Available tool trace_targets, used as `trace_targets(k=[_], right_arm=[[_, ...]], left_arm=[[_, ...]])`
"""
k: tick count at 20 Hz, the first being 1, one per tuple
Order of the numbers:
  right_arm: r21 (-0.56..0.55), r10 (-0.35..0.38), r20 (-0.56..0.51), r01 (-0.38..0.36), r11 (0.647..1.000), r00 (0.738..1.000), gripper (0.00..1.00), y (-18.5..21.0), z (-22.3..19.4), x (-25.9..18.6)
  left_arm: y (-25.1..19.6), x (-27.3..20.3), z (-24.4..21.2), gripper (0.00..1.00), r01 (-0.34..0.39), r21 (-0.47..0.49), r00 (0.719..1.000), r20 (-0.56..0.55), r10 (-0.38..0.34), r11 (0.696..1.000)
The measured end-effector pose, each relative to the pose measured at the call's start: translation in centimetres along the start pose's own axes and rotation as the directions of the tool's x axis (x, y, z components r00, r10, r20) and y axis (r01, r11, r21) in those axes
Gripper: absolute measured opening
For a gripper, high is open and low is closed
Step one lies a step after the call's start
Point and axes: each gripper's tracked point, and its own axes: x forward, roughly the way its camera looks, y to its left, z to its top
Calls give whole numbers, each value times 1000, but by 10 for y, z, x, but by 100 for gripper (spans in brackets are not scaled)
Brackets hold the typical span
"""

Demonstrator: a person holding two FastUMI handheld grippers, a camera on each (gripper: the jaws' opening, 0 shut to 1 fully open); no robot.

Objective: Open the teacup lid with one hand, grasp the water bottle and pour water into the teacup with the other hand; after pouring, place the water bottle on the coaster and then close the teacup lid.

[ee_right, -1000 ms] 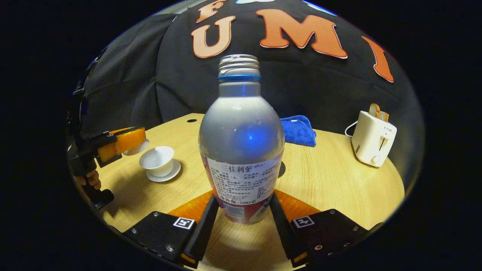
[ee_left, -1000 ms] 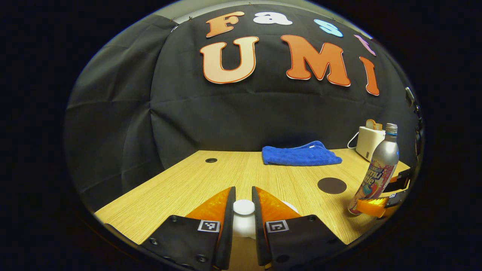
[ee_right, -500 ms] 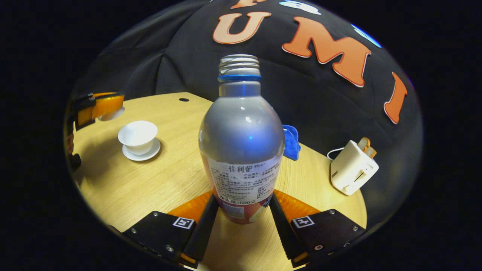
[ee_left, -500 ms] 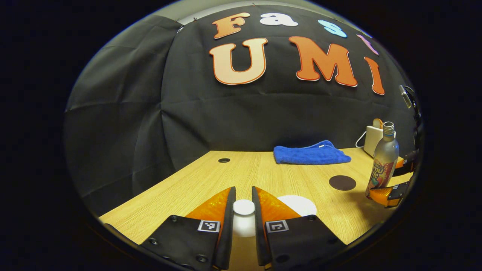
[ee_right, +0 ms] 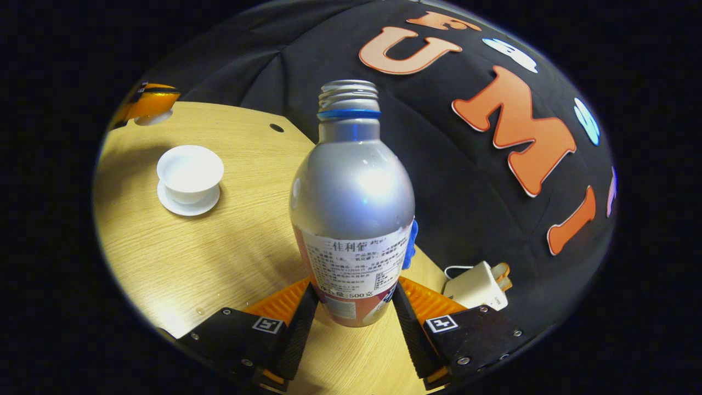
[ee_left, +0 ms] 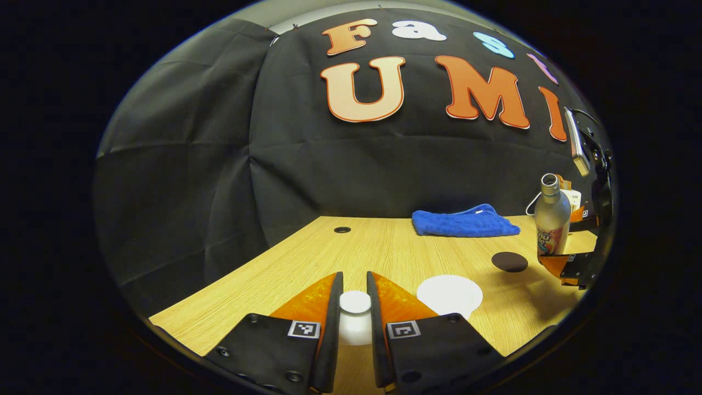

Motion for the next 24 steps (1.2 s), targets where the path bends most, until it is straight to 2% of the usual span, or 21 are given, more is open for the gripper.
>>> trace_targets(k=[1, 2, 4, 5, 7, 9, 14, 15, 16, 18, 21, 24], right_arm=[[-23, -7, 9, 7, 1000, 1000, 79, 1, 5, 0], [-44, -7, 20, 7, 999, 1000, 79, 3, 11, 1], [-86, -10, 35, 13, 996, 999, 79, 5, 19, 5], [-112, -18, 44, 23, 993, 999, 79, 5, 20, 4], [-176, -48, 66, 59, 983, 997, 79, 6, 30, 4], [-249, -81, 87, 101, 963, 993, 79, 7, 36, 8], [-360, -131, 136, 172, 917, 982, 79, 7, 48, 16], [-385, -142, 151, 191, 903, 978, 79, 8, 51, 16], [-409, -153, 165, 209, 888, 974, 79, 8, 54, 17], [-452, -168, 188, 238, 860, 968, 79, 10, 56, 14], [-496, -143, 206, 229, 838, 968, 79, 17, 65, 22], [-534, -151, 237, 259, 805, 960, 78, 18, 74, 23]], left_arm=[[3, 1, 0, 30, -4, 1, 1000, 2, 4, 1000], [6, 0, 1, 27, -9, 2, 1000, 3, 9, 1000], [13, 0, 0, 27, -16, -2, 1000, 5, 16, 1000], [15, 0, -1, 30, -19, -5, 1000, 6, 19, 1000], [17, 0, -3, 27, -21, -11, 1000, 3, 21, 1000], [18, 0, -3, 30, -18, -18, 1000, 3, 18, 1000], [24, -1, -4, 30, -22, -23, 1000, 5, 22, 999], [25, -1, -6, 34, -23, -25, 1000, 3, 23, 999], [26, -1, -8, 30, -25, -26, 1000, 1, 25, 999], [28, -2, -9, 30, -28, -29, 1000, -3, 28, 999], [31, -4, -10, 30, -32, -28, 999, -4, 32, 999], [36, -7, -7, 30, -43, -28, 999, 3, 43, 999]])
